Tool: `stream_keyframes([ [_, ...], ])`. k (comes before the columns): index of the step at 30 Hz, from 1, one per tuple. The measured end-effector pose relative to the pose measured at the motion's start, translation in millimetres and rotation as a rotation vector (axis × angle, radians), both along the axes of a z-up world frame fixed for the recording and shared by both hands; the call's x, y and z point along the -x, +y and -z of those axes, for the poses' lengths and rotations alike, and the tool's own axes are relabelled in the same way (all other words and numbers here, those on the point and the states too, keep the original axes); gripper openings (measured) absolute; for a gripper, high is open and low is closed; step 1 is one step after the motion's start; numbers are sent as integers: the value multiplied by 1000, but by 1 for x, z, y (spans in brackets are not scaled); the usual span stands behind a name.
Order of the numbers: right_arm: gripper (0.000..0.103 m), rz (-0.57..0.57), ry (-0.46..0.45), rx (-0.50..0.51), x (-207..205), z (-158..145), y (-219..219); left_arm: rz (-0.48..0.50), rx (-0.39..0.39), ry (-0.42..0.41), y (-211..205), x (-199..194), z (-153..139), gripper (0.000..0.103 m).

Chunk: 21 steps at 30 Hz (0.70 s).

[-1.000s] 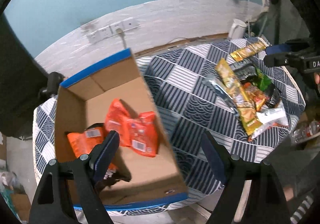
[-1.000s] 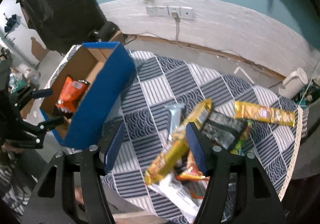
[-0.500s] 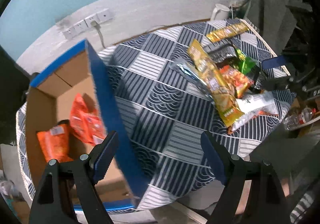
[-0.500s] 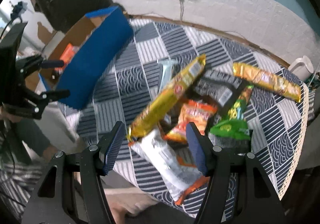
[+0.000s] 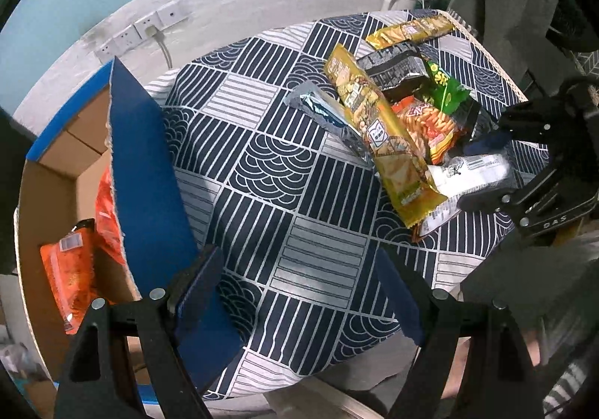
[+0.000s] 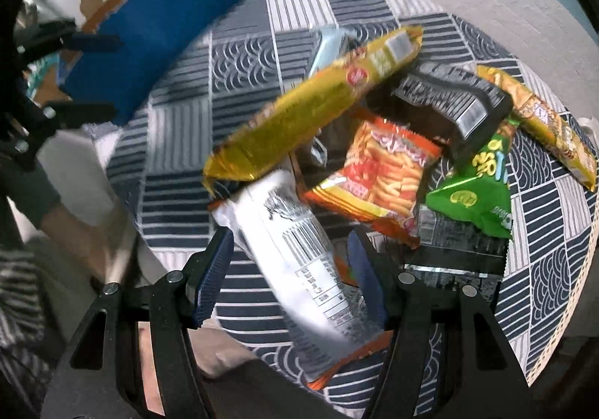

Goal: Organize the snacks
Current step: 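Move the right gripper to the pile and grasp the white snack bag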

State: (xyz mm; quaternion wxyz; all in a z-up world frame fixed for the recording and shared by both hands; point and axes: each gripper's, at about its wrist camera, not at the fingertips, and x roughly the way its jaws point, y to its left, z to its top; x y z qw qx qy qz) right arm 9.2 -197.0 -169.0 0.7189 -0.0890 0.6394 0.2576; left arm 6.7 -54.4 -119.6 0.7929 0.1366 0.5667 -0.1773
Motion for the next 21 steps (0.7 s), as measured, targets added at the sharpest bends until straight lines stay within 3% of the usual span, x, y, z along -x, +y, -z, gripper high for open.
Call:
stream_keyframes([
  [4,64,-24,35,22,5,15,3,-12,-3,3,4,-1,3,85],
  [8,46,-43,32,45,11,19,7,-26,12,11,8,-4,4,85],
  [9,37,-46,38,47,12,19,9,-29,12,10,9,-5,4,85],
  [16,35,0,93,57,24,4,-6,-55,35,23,10,-10,5,85],
  [21,35,63,60,58,30,-15,-24,-80,67,27,6,-16,3,85],
])
